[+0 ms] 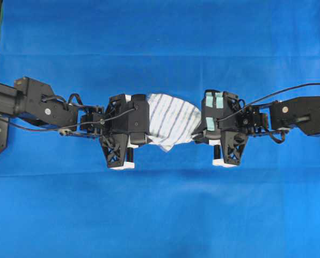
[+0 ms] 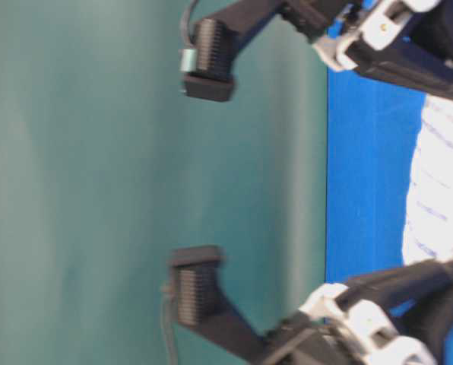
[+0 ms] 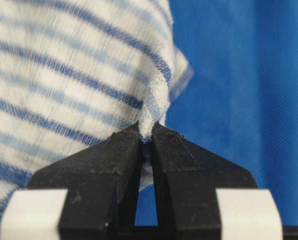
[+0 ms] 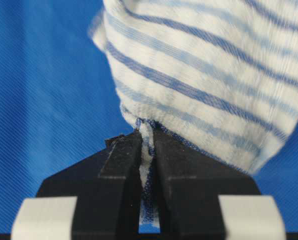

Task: Lift the towel with both arms.
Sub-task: 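Lift the towel with both grippers and pull the arms apart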

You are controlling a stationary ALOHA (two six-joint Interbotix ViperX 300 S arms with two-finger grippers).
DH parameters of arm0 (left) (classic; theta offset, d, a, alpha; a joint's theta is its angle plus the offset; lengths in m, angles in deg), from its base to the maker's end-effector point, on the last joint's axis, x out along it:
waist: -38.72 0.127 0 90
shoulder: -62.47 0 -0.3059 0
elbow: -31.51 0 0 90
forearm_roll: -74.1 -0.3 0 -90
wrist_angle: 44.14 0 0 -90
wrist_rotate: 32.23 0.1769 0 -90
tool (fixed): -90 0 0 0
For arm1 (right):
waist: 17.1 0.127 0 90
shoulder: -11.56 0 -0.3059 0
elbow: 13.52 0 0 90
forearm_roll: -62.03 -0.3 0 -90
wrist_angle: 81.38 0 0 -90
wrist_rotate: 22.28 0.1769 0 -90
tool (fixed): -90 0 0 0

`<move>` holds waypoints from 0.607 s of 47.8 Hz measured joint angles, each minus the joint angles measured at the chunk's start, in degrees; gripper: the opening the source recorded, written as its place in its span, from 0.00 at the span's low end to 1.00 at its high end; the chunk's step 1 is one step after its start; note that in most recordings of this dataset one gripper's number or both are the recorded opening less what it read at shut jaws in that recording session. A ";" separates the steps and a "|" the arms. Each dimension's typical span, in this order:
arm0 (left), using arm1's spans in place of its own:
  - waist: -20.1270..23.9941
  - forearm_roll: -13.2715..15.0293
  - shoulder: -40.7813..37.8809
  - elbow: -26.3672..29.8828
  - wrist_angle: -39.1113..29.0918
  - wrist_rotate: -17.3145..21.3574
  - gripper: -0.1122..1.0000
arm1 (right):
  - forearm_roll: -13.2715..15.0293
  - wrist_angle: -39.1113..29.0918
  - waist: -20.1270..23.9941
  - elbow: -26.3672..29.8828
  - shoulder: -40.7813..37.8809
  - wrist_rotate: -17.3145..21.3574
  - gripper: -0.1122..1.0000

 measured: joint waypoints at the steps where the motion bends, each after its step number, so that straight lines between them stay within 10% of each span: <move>1: 0.00 -0.09 0.70 0.26 -0.70 0.00 0.13 | 0.00 -0.26 0.00 0.18 0.53 0.00 0.17; 29: 0.97 -0.26 23.55 11.69 -28.74 0.44 0.13 | 1.93 -24.96 -0.26 12.39 23.64 -0.62 0.17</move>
